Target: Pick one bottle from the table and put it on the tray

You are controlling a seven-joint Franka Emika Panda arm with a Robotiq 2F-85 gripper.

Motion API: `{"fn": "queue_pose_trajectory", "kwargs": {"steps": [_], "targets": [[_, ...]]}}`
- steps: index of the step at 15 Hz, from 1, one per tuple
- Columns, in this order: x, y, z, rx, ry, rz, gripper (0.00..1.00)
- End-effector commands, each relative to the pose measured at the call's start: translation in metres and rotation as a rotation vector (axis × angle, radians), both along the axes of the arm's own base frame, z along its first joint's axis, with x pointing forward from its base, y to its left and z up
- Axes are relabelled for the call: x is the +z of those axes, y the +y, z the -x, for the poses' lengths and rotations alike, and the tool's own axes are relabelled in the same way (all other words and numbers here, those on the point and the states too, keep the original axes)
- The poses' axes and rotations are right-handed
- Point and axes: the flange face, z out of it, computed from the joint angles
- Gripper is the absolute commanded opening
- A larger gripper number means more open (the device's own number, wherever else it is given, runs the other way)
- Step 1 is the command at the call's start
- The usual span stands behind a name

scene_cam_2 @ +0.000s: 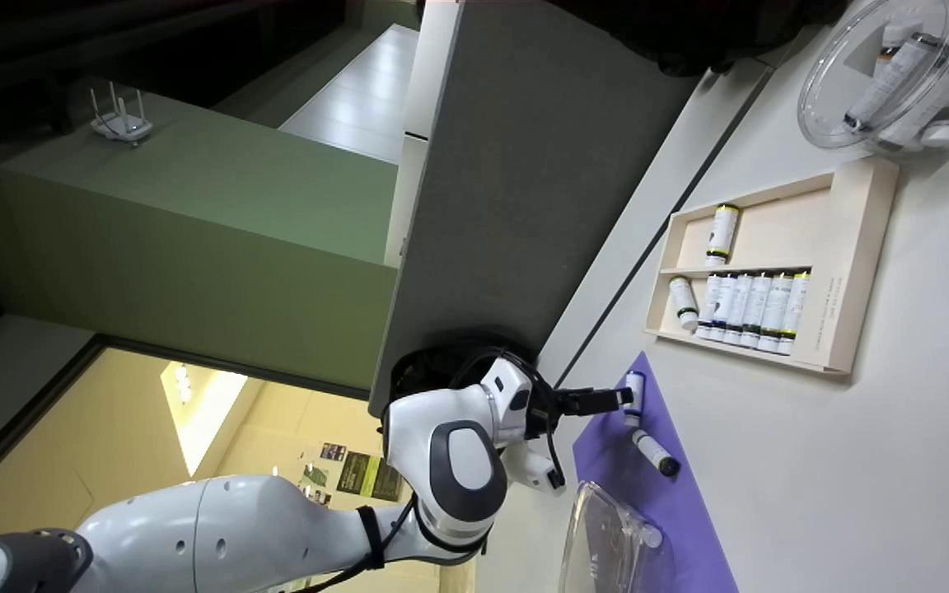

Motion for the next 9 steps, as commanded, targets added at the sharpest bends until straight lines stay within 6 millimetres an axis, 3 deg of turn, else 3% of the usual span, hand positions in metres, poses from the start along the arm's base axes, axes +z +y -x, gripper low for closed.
{"fn": "queue_pose_trajectory", "kwargs": {"steps": [1,3,4,6,9], "targets": [[0.0007,-0.0044,0.0025,-0.016,0.046,-0.01,1.0],[-0.0047,-0.0052,0.0001,-0.015,0.061,-0.009,0.97],[-0.006,-0.0046,-0.0004,-0.012,0.067,-0.01,0.75],[-0.0062,-0.0052,0.0005,-0.018,0.073,-0.01,0.71],[-0.0027,-0.0082,0.0036,-0.028,0.067,-0.01,0.49]]}}
